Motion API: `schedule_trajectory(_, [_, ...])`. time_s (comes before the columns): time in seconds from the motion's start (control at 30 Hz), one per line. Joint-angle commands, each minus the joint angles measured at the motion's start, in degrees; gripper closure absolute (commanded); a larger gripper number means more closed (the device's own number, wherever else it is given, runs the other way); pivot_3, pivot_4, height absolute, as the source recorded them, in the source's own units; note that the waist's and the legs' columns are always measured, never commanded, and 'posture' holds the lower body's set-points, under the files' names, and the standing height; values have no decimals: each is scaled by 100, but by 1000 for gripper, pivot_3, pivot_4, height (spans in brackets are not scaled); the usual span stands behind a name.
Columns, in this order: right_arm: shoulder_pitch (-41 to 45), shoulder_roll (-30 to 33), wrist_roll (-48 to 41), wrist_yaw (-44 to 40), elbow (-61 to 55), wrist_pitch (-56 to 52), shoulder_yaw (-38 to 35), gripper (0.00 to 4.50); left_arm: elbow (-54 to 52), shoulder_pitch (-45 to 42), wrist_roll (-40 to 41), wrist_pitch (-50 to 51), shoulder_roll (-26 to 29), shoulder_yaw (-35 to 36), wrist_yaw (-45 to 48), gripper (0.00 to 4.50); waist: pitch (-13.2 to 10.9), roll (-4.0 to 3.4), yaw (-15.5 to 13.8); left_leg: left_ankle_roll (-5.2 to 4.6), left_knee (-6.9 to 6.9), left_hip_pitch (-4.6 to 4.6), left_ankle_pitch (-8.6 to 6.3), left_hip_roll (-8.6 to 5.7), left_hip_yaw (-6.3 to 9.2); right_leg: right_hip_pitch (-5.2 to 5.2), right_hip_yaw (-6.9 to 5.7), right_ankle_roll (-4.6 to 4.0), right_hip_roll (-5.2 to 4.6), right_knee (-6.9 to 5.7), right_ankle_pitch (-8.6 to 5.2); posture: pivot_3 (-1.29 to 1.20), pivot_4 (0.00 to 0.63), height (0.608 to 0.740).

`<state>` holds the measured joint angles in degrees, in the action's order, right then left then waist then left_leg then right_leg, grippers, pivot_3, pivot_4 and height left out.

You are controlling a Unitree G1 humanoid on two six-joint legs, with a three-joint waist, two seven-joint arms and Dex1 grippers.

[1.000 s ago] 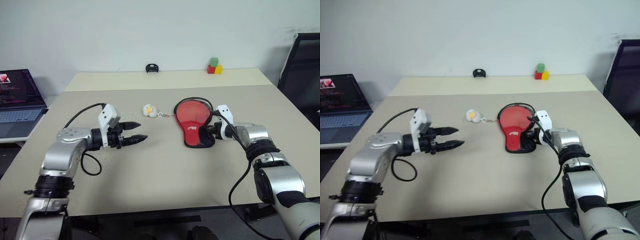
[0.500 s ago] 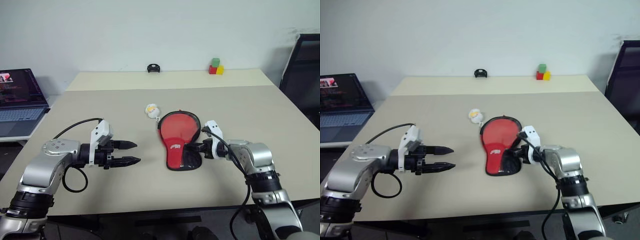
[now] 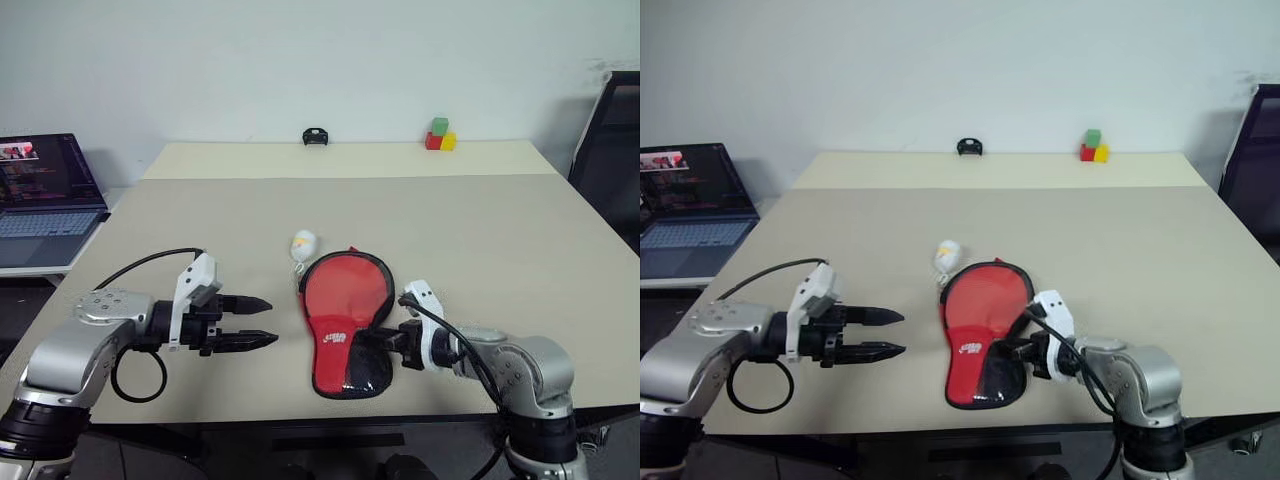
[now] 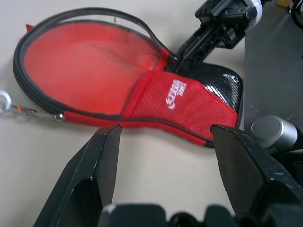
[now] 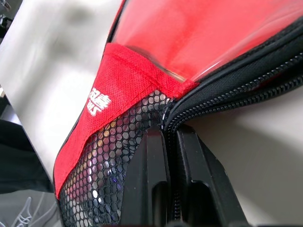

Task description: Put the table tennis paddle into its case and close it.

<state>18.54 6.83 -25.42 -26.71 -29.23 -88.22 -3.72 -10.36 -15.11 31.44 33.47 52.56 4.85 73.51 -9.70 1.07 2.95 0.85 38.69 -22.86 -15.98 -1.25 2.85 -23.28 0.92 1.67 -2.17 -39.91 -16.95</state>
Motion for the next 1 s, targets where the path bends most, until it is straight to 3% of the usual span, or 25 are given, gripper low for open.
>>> schedule_trajectory(0.03, [-137,-129,-228,114,-449,-264,-98,4481,-128,-62,112,26,103,49,95,1207,0,0,1,0,0,0,0,0,0,0,1,0,0,0,0,0,150,740])
schedule_trajectory(0.53, [-294,186,-216,309,-244,-208,-215,4481,-54,-161,21,33,66,-82,58,1207,0,0,-1,0,0,1,0,-3,0,3,-3,1,1,2,-1,0,150,740])
schedule_trajectory(1.0, [-586,193,-211,748,-733,-358,-896,166,-236,42,92,82,-35,-7,-152,1207,4,7,-124,-1,2,14,0,-3,4,21,-8,2,-1,2,1,0,150,740])
